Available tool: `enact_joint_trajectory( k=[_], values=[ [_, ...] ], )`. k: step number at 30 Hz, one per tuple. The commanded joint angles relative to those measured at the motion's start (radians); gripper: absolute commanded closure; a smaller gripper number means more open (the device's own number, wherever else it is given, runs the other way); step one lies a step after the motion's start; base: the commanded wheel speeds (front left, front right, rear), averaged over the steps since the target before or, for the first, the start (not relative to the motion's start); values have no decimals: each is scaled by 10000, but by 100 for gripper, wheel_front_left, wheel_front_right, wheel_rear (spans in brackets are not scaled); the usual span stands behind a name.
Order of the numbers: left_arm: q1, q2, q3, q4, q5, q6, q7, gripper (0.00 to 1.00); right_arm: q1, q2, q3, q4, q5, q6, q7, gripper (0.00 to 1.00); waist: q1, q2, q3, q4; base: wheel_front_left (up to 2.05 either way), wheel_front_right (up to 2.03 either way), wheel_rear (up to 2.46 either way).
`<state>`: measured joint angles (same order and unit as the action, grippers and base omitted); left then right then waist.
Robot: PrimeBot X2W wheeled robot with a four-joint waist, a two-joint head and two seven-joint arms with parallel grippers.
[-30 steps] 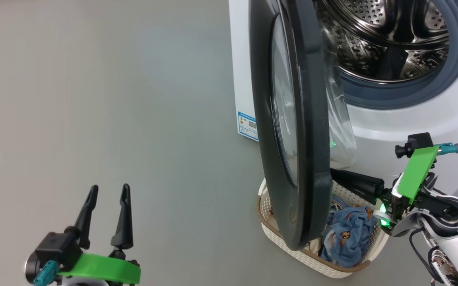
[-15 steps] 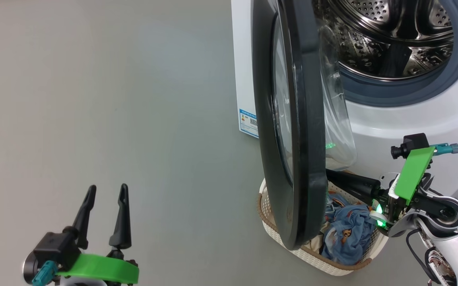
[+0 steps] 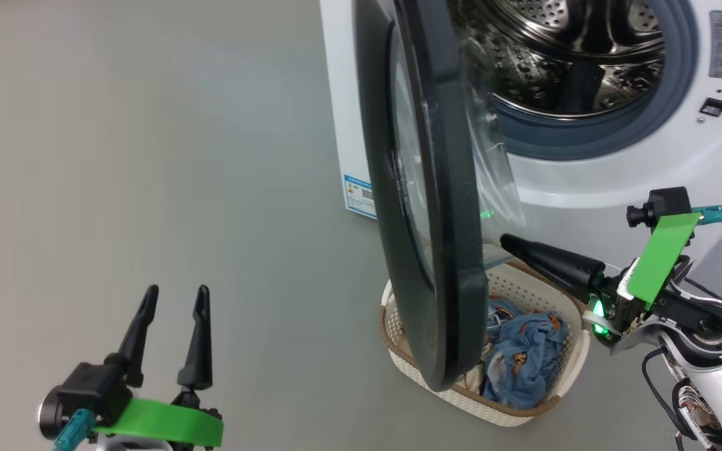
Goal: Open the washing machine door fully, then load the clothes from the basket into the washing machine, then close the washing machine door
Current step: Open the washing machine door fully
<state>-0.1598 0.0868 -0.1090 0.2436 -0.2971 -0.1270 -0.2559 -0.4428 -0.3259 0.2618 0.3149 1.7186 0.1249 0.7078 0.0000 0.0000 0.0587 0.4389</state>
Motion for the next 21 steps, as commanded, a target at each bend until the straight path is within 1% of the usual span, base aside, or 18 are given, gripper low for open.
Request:
enact_joint_trajectory(
  k=[1,4,5,8,9,11,12,13,16,19,21],
  values=[
    [-205,307,166,-353,-1,-36,-59,0,90,-102,-14,-492,-270,58,-189,0,0,0,-30,-355,0,0,0],
    [-183,372,110,-420,-56,-36,-59,0,179,-61,-149,-940,-565,58,-586,0,0,0,-24,-697,0,0,0],
    [-172,370,142,-411,-72,-36,-59,0,222,-30,-263,-1322,-906,58,-1007,0,0,0,-3,-937,0,0,0],
    [-178,334,232,-379,-62,-37,-59,0,321,32,-440,-1913,-1557,58,-1841,0,0,0,36,-1303,0,0,0],
    [-178,334,232,-379,-62,-37,-59,0,321,32,-440,-1913,-1557,58,-1841,0,0,0,36,-1303,0,0,0],
    [-188,309,289,-345,-57,-37,-59,0,387,-60,-427,-2258,-2265,58,-2471,0,0,0,58,-1546,0,0,0],
    [-192,296,315,-327,-50,-37,-59,0,429,-177,-372,-2358,-2795,58,-2877,0,0,0,62,-1663,0,0,0],
    [-197,285,332,-312,-40,-37,-59,0,474,-272,-286,-2435,-3306,58,-3292,0,0,0,70,-1773,0,0,0],
    [-209,232,390,-282,-24,-37,-59,0,625,-396,-92,-2589,-4362,58,-4499,0,0,0,85,-2100,0,0,0],
    [-206,182,408,-264,7,-37,-59,0,753,-534,154,-2675,-5110,58,-5534,0,0,0,100,-2424,0,0,0],
    [-194,149,441,-264,41,-37,-59,0,849,-539,295,-2712,-5300,58,-6112,0,0,0,98,-2623,0,0,0]
  ],
)
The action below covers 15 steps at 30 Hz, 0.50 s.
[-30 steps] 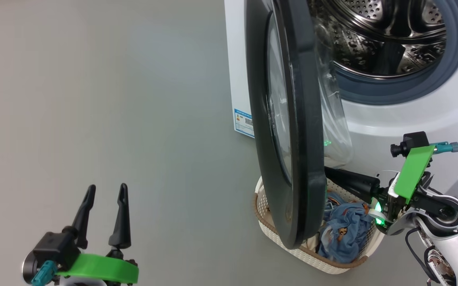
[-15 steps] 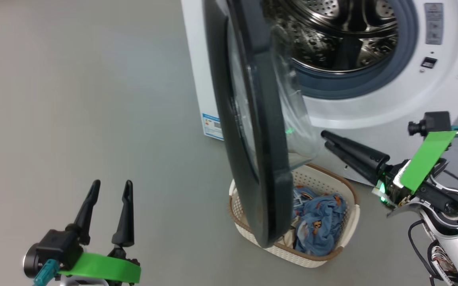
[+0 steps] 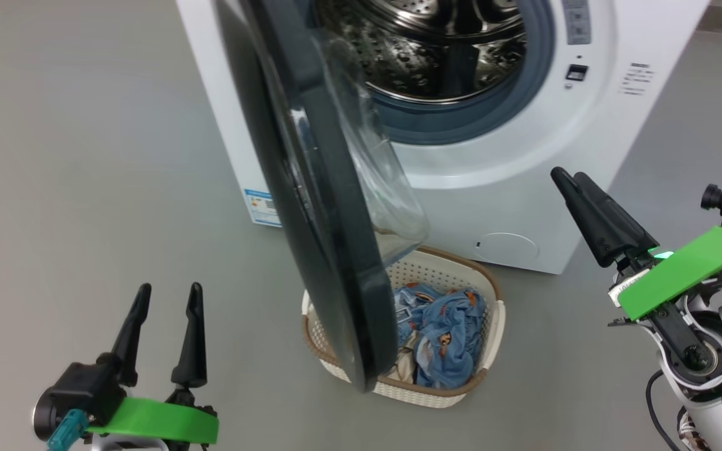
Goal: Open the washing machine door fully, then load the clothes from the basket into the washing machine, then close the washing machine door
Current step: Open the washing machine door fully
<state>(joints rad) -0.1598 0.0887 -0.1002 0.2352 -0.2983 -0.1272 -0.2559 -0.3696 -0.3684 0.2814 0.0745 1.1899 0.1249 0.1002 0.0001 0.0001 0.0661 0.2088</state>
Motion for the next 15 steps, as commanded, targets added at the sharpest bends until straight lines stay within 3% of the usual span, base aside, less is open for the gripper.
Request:
enact_joint_trajectory(
  k=[1,9,15],
  values=[
    [-183,115,370,-176,70,-35,-59,0,157,-107,129,-332,-34,58,-305,0,-1,-1,18,-418,0,0,0],
    [-98,43,541,-116,81,-35,-59,0,429,-506,540,-257,-1233,58,-2315,0,-1,-1,53,-1091,0,0,0],
    [-23,-27,681,-184,102,-35,-59,0,651,-616,742,112,-2237,58,-3223,0,-1,-1,100,-1484,0,0,0]
  ],
)
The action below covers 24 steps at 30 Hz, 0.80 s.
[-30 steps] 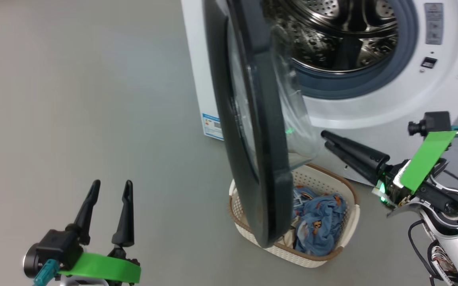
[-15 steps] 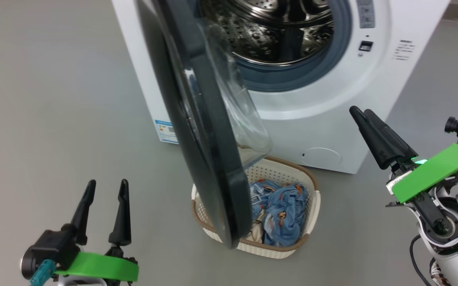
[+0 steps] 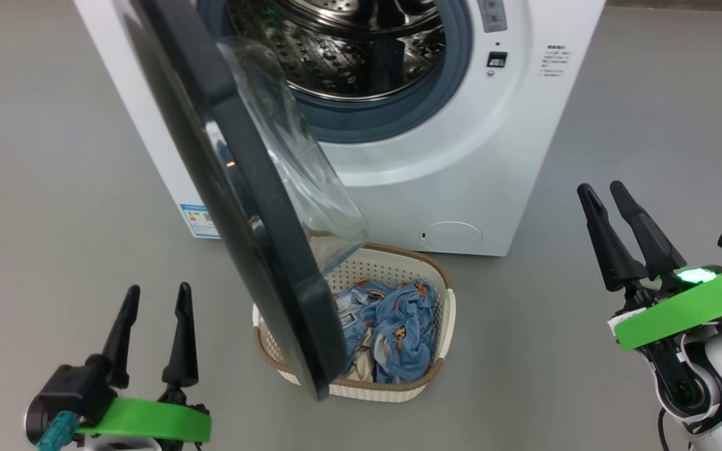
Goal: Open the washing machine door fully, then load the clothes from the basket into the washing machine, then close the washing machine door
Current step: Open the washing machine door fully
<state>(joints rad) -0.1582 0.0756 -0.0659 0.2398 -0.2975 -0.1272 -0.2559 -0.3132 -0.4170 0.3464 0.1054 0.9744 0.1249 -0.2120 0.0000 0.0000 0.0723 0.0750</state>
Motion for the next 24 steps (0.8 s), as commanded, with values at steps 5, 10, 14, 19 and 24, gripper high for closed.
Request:
enact_joint_trajectory(
  k=[5,10,14,19,24],
  values=[
    [-24,62,373,-226,109,-35,-59,0,354,12,-66,303,-1244,58,-406,0,0,0,16,-347,0,0,0],
    [37,75,386,-224,130,-35,-59,0,659,352,-617,820,-2684,58,-487,0,0,0,-78,-465,0,0,0],
    [111,95,372,-217,123,-35,-59,0,894,739,-1289,1013,-3665,58,-494,0,0,0,-176,-489,0,0,0],
    [180,105,357,-189,102,-35,-59,0,1127,1032,-1795,1233,-4409,58,-495,0,0,0,-293,-464,0,0,0],
    [239,102,343,-171,111,-35,-59,0,1345,1266,-2235,1468,-5060,58,-496,0,0,0,-417,-410,0,0,0]
  ],
)
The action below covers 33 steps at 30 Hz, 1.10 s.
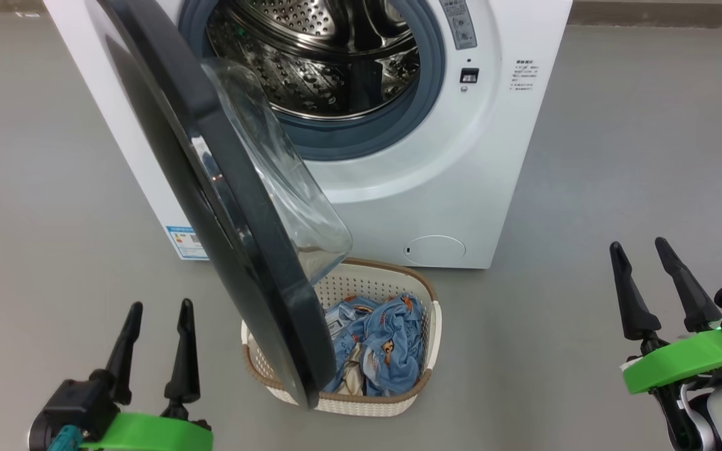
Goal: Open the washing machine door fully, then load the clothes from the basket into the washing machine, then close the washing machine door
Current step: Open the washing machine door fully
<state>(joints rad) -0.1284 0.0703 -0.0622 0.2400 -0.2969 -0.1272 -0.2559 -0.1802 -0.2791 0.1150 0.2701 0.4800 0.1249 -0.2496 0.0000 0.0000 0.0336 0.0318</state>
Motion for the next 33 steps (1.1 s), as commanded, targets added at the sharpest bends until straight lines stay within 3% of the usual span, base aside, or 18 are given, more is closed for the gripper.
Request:
enact_joint_trajectory(
  k=[1,10,33],
  values=[
    [-51,155,304,-168,107,-35,-59,0,49,-71,-5,-137,-219,58,-121,0,0,0,-54,32,0,0,0],
    [35,152,271,-95,99,-35,-59,0,210,238,-335,-120,-610,58,-121,0,0,0,-252,79,0,0,0],
    [-39,151,201,-30,54,-35,-59,0,173,299,-340,199,-706,58,-122,0,0,0,-326,240,0,0,0]
  ],
)
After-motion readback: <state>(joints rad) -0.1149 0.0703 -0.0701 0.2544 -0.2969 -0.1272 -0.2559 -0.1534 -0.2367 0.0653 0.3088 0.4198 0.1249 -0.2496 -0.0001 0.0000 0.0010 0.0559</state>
